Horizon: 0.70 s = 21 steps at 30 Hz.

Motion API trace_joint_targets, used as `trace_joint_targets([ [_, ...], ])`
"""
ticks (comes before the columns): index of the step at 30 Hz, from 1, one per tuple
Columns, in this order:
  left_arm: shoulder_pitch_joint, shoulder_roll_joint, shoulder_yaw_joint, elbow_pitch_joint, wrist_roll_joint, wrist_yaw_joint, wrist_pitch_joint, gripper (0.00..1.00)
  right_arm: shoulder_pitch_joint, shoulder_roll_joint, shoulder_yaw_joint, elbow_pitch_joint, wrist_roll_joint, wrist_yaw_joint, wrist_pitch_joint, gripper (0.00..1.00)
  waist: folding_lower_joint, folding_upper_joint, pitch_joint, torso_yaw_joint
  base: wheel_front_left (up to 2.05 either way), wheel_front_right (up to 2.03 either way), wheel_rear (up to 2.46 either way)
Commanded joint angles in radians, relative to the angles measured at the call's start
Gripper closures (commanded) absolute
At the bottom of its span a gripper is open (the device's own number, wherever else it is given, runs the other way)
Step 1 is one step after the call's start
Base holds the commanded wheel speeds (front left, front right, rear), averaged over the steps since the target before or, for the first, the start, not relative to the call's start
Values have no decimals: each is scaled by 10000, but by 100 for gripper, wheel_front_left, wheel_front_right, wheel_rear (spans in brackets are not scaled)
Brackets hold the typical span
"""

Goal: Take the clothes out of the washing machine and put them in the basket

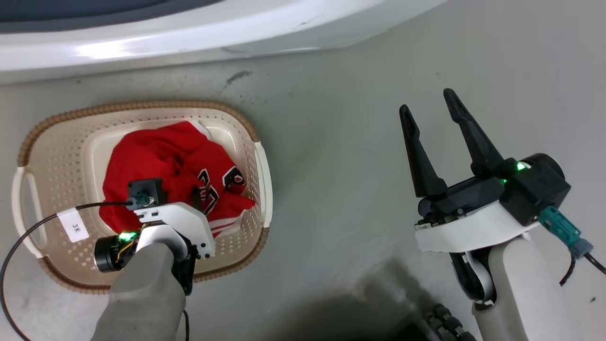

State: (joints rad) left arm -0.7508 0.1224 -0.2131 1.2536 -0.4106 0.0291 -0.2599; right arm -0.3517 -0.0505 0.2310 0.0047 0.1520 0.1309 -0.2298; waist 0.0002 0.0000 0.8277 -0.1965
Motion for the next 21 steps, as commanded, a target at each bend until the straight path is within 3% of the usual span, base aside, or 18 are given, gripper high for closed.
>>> trace_joint_targets([
  [1,35,-1,13,2,-50,-123,-59,0,-145,7,-68,203,1,-5,-115,0,-2,0,-607,148,0,0,0],
  [12,2159,-185,617,-3030,391,-216,-52,0,836,5,-725,1021,-514,-5,-59,0,-2,0,-3935,575,0,0,0],
  [21,4030,-340,1518,-6527,1318,-389,-54,0,1608,5,-1030,764,-764,-3,358,0,-2,0,-5641,811,0,0,0],
])
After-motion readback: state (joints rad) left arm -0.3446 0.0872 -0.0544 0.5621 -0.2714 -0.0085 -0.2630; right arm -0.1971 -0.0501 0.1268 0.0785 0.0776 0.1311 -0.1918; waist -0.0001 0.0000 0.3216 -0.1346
